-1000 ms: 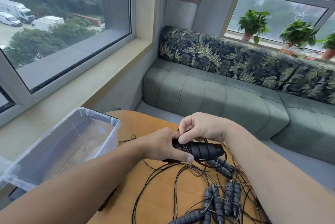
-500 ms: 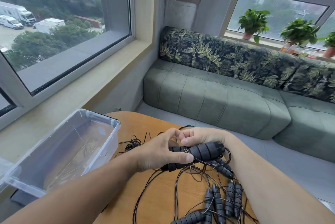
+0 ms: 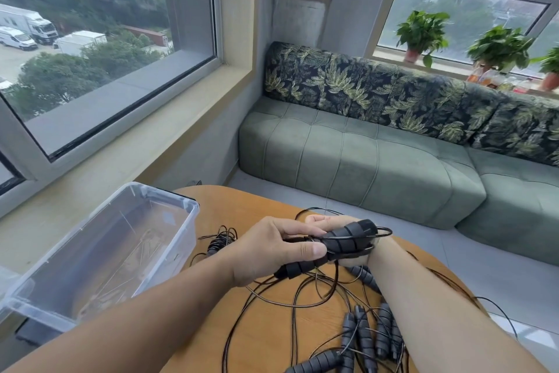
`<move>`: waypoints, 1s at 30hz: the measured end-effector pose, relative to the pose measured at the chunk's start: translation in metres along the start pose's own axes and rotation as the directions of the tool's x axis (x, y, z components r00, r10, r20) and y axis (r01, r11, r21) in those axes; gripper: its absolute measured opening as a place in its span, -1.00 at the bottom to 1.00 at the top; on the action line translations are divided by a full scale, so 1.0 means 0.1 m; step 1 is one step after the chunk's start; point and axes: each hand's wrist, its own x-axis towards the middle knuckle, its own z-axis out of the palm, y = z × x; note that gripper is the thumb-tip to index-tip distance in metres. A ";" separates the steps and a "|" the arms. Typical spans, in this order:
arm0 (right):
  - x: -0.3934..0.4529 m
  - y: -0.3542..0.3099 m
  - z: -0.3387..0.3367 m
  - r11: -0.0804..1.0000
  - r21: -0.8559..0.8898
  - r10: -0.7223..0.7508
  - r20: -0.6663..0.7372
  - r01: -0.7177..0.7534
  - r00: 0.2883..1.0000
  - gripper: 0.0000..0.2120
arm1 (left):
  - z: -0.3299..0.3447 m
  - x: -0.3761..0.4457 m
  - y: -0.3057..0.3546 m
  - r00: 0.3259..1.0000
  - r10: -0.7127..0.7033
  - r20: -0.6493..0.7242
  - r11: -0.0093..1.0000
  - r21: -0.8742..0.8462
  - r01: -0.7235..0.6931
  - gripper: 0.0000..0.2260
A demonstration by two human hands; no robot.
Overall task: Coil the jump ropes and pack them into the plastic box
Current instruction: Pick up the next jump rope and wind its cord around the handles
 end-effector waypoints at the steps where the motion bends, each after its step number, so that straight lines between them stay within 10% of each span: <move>1: -0.02 0.01 0.03 0.999 0.029 -0.014 -0.008 0.015 1.000 -0.52 | 0.01 0.00 0.00 1.000 0.000 -0.013 1.000 -0.015 0.000 -0.72; 5: -0.08 0.05 0.05 0.988 0.151 -0.011 -0.075 0.022 0.997 -0.87 | 0.04 0.01 -0.02 1.000 -0.016 -0.002 0.999 -0.028 0.016 -0.79; 12: 0.02 0.25 0.19 0.938 0.314 -0.117 -0.113 0.148 0.987 -0.71 | -0.20 0.18 0.14 0.982 0.070 -0.173 0.990 0.132 -0.047 -0.80; 18: 0.09 0.06 0.63 0.962 -0.274 -0.139 -0.487 0.001 0.862 -0.72 | -0.50 0.31 0.02 0.932 0.155 -0.329 0.771 0.630 0.094 -0.71; 22: 0.06 -0.10 0.83 0.502 -0.804 -0.244 -0.485 -0.318 0.840 -0.76 | -0.54 0.37 -0.05 0.974 0.130 -0.188 0.470 0.876 0.107 -0.61; 26: -0.06 -0.32 0.97 0.061 -0.915 -0.325 -0.395 -0.398 0.859 -0.79 | -0.55 0.37 -0.07 0.994 0.070 -0.086 0.334 0.941 0.058 -0.60; 30: -0.14 -0.80 0.88 -0.011 -0.959 -0.336 -0.264 -0.284 0.904 -0.89 | -0.49 0.32 0.00 0.998 0.058 0.033 0.388 0.920 -0.053 -0.64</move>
